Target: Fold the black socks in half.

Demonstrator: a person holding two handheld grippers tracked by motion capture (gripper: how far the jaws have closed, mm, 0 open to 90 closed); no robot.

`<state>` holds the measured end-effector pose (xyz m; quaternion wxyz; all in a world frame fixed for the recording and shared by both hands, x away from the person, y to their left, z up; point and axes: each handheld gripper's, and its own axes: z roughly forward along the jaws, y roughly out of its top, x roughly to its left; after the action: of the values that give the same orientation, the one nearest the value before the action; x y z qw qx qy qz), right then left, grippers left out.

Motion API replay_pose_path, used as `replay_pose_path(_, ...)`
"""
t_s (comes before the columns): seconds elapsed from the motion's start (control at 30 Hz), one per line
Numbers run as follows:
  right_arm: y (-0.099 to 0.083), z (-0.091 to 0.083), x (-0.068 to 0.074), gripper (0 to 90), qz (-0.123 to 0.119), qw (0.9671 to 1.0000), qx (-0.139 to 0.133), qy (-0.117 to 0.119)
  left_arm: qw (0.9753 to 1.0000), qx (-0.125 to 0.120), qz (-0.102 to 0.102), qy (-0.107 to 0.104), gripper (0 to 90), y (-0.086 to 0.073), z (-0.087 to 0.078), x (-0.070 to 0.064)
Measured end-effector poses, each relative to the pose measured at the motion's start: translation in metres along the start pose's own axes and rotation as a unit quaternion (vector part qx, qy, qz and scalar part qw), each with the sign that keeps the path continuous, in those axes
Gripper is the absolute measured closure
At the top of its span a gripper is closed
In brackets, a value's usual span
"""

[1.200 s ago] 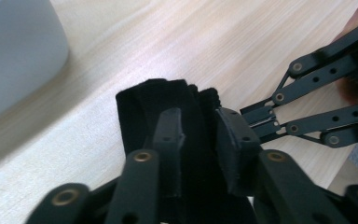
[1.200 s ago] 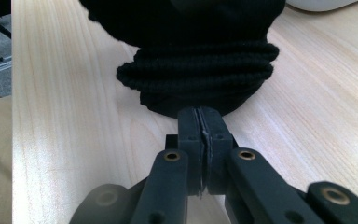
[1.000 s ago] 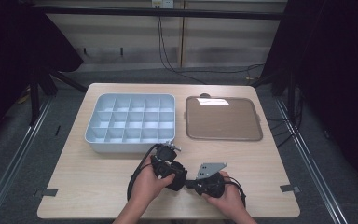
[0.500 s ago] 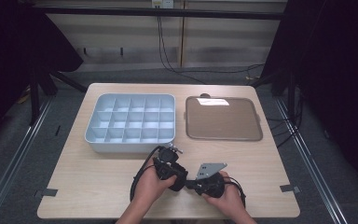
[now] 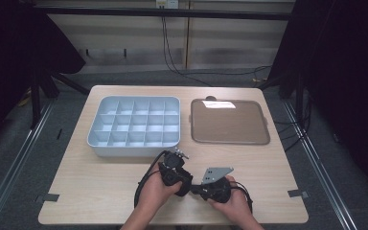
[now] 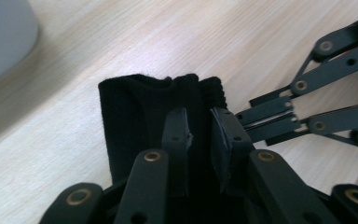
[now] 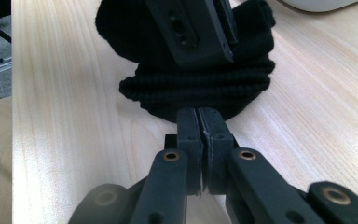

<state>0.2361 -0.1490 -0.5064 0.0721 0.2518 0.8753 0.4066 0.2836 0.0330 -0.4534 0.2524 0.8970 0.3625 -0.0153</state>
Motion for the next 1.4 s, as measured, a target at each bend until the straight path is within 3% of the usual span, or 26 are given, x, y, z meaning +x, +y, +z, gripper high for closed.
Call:
replay_pose_path(0.1,0.000,0.000,0.000,87.6,-0.001,1.0000,0.000,0.000,0.9999,0.002,0.000,0.016,76.0,0.000,-0.002,0.002)
replay_pose_path(0.33,0.000,0.000,0.000,87.6,-0.001,1.0000,0.000,0.000,0.9999,0.002,-0.012,0.010,75.1,-0.004,-0.006,0.010)
replay_pose_path(1.07,0.000,0.000,0.000,87.7,-0.002,1.0000,-0.001,0.001,0.9986,-0.029,-0.038,-0.020,57.0,-0.004,-0.030,0.020)
replay_pose_path(1.4,0.000,0.000,0.000,87.8,0.001,1.0000,-0.001,0.001,0.9988,-0.027,-0.031,-0.025,59.3,-0.002,-0.031,0.020)
